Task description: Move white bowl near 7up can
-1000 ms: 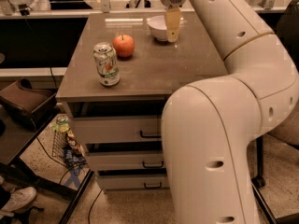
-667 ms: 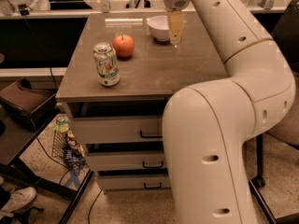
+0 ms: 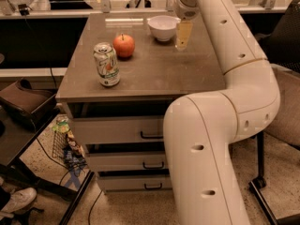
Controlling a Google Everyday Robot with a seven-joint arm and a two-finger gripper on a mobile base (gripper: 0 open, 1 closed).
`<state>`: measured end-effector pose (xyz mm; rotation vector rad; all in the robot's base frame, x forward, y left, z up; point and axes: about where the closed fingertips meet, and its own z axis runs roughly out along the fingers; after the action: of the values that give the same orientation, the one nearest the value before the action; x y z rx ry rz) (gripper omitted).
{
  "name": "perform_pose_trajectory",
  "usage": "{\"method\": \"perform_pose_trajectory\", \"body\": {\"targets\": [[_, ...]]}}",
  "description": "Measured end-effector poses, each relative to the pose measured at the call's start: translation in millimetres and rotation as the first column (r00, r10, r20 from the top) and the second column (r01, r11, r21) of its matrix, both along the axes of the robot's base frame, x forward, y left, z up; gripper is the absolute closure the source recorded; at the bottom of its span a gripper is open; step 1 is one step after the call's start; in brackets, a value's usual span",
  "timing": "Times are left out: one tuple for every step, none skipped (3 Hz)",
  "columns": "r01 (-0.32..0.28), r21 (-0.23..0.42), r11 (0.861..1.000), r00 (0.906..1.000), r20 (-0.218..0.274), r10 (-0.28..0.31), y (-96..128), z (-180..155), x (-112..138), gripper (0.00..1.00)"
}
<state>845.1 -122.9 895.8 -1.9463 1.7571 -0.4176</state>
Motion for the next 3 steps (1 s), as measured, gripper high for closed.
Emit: {"method": "perform_pose_trajectory", "body": {"targets": [[-0.023, 0.035, 0.999, 0.9996, 0.017, 0.022, 3.5, -8.3, 8.7, 0.0], [-0.033, 0.018, 0.999, 0.9995, 0.005, 0.032, 7.9, -14.0, 9.2, 0.0], [-0.07, -0.08, 0.994, 0.9927, -0.104, 0.062, 11.5, -36.9, -7.6, 0.0]]}}
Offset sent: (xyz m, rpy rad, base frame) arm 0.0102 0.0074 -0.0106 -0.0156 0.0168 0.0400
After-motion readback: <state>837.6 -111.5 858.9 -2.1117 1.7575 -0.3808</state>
